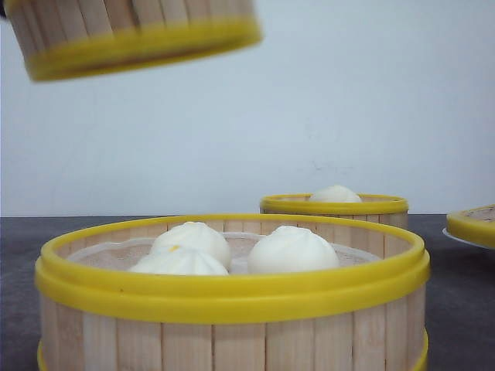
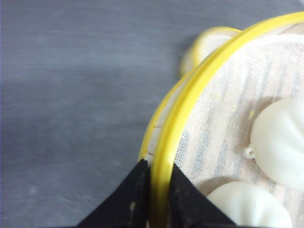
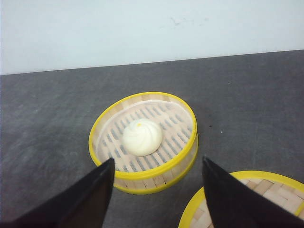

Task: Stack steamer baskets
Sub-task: 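Lift the gripped basket and set it onto the nearest basket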

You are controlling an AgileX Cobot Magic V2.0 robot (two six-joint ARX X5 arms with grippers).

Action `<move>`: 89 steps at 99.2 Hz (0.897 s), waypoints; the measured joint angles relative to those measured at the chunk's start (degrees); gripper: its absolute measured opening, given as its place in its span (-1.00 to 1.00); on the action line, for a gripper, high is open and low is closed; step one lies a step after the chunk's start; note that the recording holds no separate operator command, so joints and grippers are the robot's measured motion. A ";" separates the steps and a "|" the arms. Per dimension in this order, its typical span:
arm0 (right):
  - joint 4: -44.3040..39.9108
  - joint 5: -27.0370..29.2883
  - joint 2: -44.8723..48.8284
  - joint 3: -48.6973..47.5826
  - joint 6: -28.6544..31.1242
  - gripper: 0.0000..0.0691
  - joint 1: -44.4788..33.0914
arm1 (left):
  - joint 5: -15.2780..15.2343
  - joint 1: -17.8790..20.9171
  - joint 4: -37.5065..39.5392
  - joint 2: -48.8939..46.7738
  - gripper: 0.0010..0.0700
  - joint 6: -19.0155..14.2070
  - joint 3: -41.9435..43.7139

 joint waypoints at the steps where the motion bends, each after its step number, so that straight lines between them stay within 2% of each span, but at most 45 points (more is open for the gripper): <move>1: -0.02 0.00 0.00 0.00 0.02 0.02 0.00 | 0.11 -0.26 -0.26 -0.24 -0.96 0.15 0.00; 24: -0.33 0.00 -0.02 0.00 0.00 0.02 0.00 | -0.20 -6.38 -7.02 -1.75 -0.96 2.38 -0.07; 40: -0.28 0.00 -0.02 0.00 0.00 0.02 0.00 | -0.22 -11.76 -6.80 -1.75 -0.96 3.21 -2.38; 51: -0.11 0.00 -0.02 0.00 0.00 0.02 0.00 | -0.90 -14.14 -5.64 -1.75 -0.96 3.19 -5.70; 72: 0.13 0.00 -0.02 0.00 0.00 0.02 0.00 | -5.29 -18.53 -1.40 -1.62 -0.96 3.02 -11.96; 89: 0.13 0.00 -0.02 0.00 0.02 0.02 0.00 | -6.19 -20.46 3.39 -0.63 -0.96 2.80 -15.85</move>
